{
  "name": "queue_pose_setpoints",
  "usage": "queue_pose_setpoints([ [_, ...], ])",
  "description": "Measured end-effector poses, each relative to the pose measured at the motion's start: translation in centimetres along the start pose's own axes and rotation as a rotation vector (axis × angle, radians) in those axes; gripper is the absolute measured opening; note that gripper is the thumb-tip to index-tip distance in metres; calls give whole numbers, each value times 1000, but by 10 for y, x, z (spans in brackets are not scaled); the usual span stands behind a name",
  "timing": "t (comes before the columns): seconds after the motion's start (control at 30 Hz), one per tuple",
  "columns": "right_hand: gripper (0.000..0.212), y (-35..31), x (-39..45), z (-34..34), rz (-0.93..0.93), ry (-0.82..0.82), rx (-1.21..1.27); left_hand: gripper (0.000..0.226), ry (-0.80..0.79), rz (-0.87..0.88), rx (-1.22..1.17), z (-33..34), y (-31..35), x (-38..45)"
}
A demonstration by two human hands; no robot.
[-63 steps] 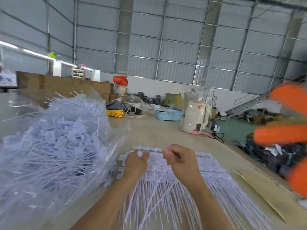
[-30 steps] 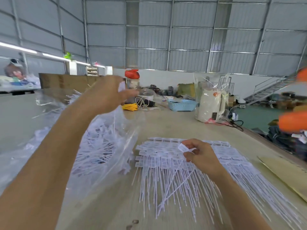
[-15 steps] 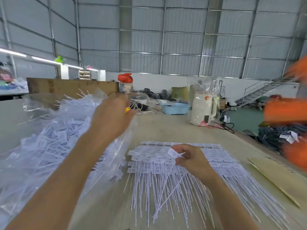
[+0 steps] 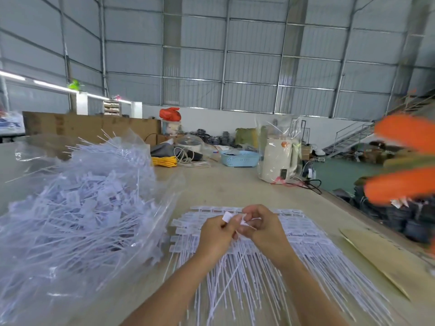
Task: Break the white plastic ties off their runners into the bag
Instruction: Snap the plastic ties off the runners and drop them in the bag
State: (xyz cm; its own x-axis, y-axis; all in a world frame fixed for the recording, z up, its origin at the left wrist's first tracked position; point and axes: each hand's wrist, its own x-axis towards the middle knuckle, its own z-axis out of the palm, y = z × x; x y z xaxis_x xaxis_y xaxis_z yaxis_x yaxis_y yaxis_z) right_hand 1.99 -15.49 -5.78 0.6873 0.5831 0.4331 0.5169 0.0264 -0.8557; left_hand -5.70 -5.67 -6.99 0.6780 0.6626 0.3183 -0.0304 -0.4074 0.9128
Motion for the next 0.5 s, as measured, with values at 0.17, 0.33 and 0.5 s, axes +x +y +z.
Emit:
queue_pose_setpoints([
  [0.17,16,6,-3,2,127,-142,-100,20,-32,-47,-204,-3,-3,-7],
  [0.33,36,3,-7,3,203,-296,-103,25,-2,-21,-174,-2,-6,-6],
  [0.5,33,3,-7,8,78,-251,-194,37,21,-66,-166,-3,-12,-3],
])
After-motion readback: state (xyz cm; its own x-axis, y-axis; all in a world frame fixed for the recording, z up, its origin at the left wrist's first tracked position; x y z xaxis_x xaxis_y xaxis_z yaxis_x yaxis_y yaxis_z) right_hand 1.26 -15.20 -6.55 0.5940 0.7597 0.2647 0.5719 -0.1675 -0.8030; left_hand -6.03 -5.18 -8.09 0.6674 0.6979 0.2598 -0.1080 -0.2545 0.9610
